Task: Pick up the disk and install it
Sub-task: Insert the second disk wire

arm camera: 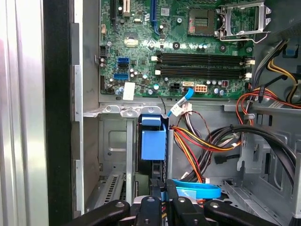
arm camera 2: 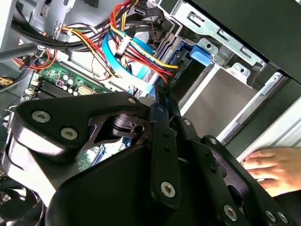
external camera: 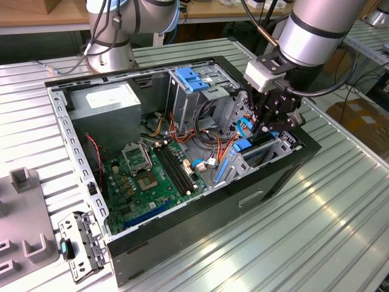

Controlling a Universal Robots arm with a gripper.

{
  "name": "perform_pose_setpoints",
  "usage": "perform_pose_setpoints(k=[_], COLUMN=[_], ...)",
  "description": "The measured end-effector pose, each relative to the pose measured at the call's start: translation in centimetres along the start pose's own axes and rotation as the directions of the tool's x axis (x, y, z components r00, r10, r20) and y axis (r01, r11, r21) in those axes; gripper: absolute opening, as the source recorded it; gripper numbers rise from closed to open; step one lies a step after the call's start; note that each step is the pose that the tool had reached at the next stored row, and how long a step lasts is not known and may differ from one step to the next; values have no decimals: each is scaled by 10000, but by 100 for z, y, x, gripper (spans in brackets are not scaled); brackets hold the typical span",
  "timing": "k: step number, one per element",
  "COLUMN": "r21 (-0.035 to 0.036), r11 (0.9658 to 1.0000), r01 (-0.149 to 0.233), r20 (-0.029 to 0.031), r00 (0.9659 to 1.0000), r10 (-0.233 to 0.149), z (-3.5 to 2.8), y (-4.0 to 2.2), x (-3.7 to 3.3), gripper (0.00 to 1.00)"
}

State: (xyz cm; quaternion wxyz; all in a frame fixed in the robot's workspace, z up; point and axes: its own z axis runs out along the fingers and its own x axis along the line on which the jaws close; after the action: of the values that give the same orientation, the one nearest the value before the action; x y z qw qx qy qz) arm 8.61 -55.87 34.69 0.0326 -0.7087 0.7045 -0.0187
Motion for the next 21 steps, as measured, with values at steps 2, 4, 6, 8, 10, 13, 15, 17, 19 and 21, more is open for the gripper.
perform_pose_setpoints(k=[2, 4, 6, 8, 10, 13, 15, 17, 19, 21], r21=[0, 0, -1, 1, 0, 0, 0, 0, 0, 0], r11=[10000, 10000, 10000, 10000, 10000, 10000, 10000, 10000, 10000, 10000], r01=[0, 0, 1, 0, 1, 0, -1, -1, 0, 0], r20=[-2, -2, -10, 4, 1, 1, 1, 3, 1, 1], r00=[10000, 10000, 10000, 10000, 10000, 10000, 10000, 10000, 10000, 10000], r10=[0, 0, -1, 0, -1, 0, 1, 1, 0, 0], z=[11, 32, 49, 55, 31, -39, -92, -91, -93, -93], y=[1, 2, 3, 3, 0, -14, -22, -23, -23, -23], x=[0, 1, 1, 1, 0, -1, -2, -2, -2, -2], gripper=[16, 16, 16, 17, 24, 24, 24, 24, 15, 11])
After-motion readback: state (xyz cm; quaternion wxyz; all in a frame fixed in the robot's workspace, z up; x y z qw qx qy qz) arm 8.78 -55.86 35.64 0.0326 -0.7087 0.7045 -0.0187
